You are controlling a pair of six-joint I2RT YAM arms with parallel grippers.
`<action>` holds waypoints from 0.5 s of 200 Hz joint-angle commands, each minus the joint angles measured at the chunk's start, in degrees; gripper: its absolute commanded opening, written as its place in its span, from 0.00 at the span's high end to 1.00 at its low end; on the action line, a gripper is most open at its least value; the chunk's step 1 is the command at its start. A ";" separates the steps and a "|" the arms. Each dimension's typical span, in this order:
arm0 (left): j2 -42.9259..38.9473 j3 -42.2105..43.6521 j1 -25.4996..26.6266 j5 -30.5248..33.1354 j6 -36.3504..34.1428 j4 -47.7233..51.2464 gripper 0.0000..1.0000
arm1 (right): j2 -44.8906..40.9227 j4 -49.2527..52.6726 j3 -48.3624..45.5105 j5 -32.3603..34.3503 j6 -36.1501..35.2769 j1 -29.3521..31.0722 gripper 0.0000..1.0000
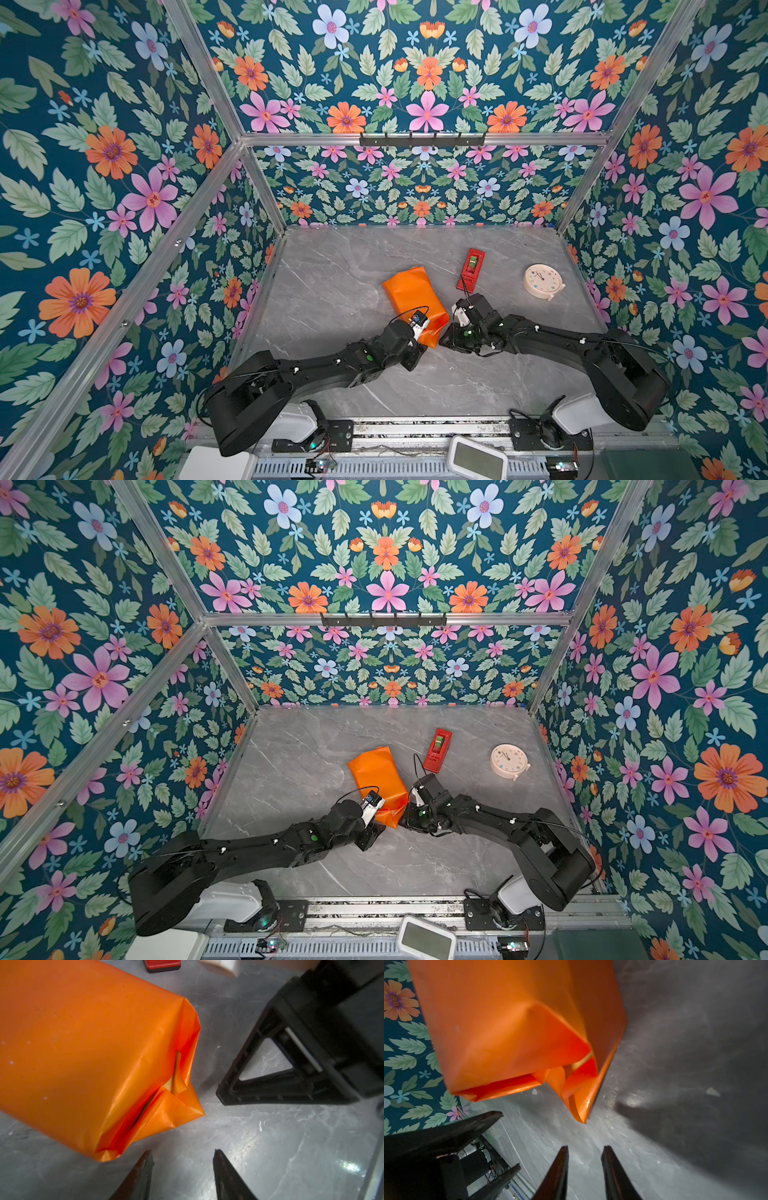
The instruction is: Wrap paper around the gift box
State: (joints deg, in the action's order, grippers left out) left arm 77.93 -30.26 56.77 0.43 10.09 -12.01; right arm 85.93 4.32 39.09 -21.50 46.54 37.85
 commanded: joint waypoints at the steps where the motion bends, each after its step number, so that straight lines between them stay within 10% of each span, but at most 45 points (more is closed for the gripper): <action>1: 0.39 1.00 0.09 0.86 -2.71 -4.88 0.48 | 1.09 -5.95 -0.81 0.36 4.72 1.02 0.69; 100: -2.73 6.29 0.09 1.46 -1.92 -7.22 0.46 | 5.20 -15.85 -5.42 10.08 14.31 4.01 0.69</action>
State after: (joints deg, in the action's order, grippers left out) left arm 75.37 -24.23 56.88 1.50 8.60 -17.63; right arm 90.54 -11.66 34.44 -16.38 58.11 41.63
